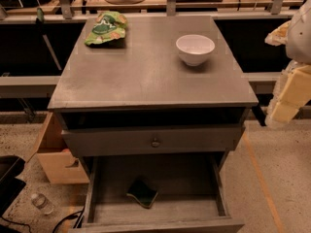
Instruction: Pick sponge from middle drawer and place on counter
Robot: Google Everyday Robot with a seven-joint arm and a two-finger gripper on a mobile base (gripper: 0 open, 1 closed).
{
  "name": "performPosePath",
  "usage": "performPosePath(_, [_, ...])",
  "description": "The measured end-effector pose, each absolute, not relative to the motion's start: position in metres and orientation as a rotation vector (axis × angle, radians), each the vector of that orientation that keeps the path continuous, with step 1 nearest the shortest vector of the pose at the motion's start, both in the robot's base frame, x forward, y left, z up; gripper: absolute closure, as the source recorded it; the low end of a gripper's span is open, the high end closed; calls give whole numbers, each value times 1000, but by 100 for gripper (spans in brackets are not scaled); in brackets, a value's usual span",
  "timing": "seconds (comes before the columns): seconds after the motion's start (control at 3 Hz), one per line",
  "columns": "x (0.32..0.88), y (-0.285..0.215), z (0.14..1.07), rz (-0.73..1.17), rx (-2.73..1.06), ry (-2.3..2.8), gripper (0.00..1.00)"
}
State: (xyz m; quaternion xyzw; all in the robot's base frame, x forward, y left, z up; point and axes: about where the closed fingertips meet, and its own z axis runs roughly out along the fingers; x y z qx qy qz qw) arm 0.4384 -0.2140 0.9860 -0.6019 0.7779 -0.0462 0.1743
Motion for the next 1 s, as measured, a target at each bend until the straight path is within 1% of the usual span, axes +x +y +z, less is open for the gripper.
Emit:
performPosePath(0.67, [438, -209, 985, -138, -1680, 2189, 0])
performPosePath(1.0, [420, -183, 967, -79, -1620, 2139, 0])
